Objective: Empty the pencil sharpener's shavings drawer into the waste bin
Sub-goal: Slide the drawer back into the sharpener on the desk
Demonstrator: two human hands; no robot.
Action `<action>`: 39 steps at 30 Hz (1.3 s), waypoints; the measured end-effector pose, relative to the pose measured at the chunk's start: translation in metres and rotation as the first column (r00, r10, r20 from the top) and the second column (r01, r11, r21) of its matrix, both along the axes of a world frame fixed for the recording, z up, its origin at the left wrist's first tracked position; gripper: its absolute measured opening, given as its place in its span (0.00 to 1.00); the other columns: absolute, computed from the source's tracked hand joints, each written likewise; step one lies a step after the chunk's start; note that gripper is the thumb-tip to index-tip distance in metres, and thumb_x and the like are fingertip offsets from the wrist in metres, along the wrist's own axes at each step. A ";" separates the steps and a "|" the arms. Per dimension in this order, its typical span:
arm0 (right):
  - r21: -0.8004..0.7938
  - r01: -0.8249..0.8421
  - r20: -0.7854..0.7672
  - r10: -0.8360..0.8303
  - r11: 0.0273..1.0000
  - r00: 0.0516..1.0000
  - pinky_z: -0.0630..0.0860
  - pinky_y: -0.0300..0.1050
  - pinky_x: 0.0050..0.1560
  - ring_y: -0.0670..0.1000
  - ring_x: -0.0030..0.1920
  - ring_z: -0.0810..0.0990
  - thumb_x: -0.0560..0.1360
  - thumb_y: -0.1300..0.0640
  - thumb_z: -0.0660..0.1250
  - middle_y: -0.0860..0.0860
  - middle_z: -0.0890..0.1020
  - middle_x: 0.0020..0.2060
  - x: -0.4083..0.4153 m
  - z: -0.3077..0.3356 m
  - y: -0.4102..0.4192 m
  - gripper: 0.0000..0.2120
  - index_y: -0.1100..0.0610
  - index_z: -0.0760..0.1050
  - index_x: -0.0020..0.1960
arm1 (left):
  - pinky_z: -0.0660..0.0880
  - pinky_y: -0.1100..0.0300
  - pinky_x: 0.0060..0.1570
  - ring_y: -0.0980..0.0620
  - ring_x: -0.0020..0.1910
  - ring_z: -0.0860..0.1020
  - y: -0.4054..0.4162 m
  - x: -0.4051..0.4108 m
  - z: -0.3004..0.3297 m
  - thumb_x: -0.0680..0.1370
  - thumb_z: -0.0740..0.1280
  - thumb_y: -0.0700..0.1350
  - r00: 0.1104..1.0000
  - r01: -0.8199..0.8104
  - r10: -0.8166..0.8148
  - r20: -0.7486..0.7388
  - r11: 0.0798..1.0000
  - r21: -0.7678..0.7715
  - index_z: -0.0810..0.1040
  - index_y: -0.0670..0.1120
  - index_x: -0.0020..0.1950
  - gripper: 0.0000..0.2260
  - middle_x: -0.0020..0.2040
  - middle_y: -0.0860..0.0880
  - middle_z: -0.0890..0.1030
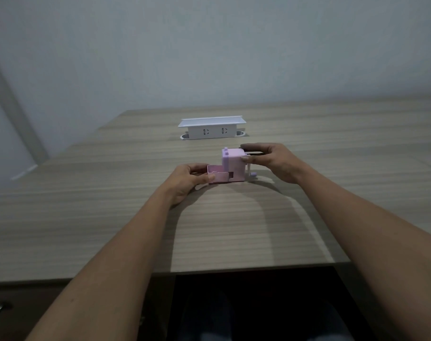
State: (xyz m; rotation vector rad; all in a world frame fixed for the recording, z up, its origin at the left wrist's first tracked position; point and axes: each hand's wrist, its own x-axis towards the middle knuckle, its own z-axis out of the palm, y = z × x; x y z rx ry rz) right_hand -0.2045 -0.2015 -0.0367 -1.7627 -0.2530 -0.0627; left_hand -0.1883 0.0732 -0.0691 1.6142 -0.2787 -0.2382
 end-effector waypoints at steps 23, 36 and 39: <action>0.032 -0.004 -0.008 0.004 0.999 1.000 0.72 0.45 0.70 0.49 0.63 0.82 0.72 0.62 0.77 0.52 0.85 0.60 0.001 -0.001 0.000 0.22 0.60 0.80 0.66 | 0.80 0.62 0.57 0.46 0.63 0.82 -0.003 0.009 -0.001 0.73 0.76 0.36 0.999 0.018 -0.021 0.040 0.998 0.067 0.78 0.39 0.69 0.24 0.62 0.43 0.84; 0.073 0.006 0.020 -0.007 0.997 1.000 0.74 0.44 0.67 0.47 0.61 0.82 0.71 0.62 0.77 0.49 0.85 0.60 -0.004 -0.005 0.010 0.25 0.59 0.79 0.67 | 0.76 0.52 0.66 0.49 0.61 0.83 -0.026 0.011 0.000 0.69 0.80 0.42 0.995 0.076 -0.084 0.049 0.986 0.150 0.79 0.43 0.68 0.29 0.61 0.47 0.85; 0.124 -0.007 -0.009 0.008 0.992 1.000 0.79 0.45 0.60 0.50 0.61 0.83 0.70 0.62 0.78 0.50 0.85 0.59 -0.008 -0.011 0.010 0.26 0.57 0.79 0.67 | 0.77 0.52 0.65 0.49 0.64 0.81 -0.025 0.013 0.001 0.61 0.85 0.49 0.997 0.049 -0.058 0.054 0.988 0.147 0.74 0.44 0.73 0.43 0.66 0.47 0.81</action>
